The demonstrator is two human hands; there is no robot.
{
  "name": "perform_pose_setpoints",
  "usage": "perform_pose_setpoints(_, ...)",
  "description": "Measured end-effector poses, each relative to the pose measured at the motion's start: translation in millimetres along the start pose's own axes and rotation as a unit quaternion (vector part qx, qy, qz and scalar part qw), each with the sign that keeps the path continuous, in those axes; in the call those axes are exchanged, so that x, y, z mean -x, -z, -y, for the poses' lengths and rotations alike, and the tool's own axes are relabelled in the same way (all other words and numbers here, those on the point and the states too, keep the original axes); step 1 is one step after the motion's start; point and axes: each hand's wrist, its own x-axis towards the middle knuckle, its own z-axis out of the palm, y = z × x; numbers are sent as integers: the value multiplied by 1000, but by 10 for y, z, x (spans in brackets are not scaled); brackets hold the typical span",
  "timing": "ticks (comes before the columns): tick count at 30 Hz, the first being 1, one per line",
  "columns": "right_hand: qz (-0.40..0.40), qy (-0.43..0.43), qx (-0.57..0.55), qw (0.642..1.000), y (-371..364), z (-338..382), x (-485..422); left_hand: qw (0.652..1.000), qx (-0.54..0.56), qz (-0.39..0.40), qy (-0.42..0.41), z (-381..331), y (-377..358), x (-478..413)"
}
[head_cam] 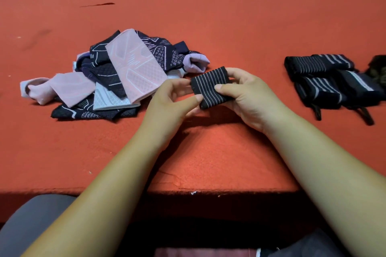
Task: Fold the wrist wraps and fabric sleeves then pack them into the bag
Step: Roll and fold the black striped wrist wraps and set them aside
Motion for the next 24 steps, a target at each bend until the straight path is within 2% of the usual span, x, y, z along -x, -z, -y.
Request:
perform_pose_setpoints(2, -32, 28, 63, 997, 80, 22, 22, 999, 19, -22, 30, -42, -158, -1)
perform_pose_setpoints(6, -163, 80, 170, 969, 289, 175, 83, 995, 46, -21, 87, -154, -528, -119)
perform_pose_setpoints(9, -209, 110, 200, 951, 520, 338, 145, 994, 54, 20, 89, -252, -870, -252)
perform_pose_setpoints(14, -283, 144, 251, 915, 1014, 570, 258, 995, -2, 64, 70, -295, -1534, -429)
perform_pose_setpoints(18, -340, 140, 279, 887, 1454, 747, 315, 995, -25, 78, 59, -268, -2097, -569)
perform_pose_setpoints(24, -435, 73, 321, 839, 2202, 876, 373, 983, -56, 158, 74, -158, -2852, -630)
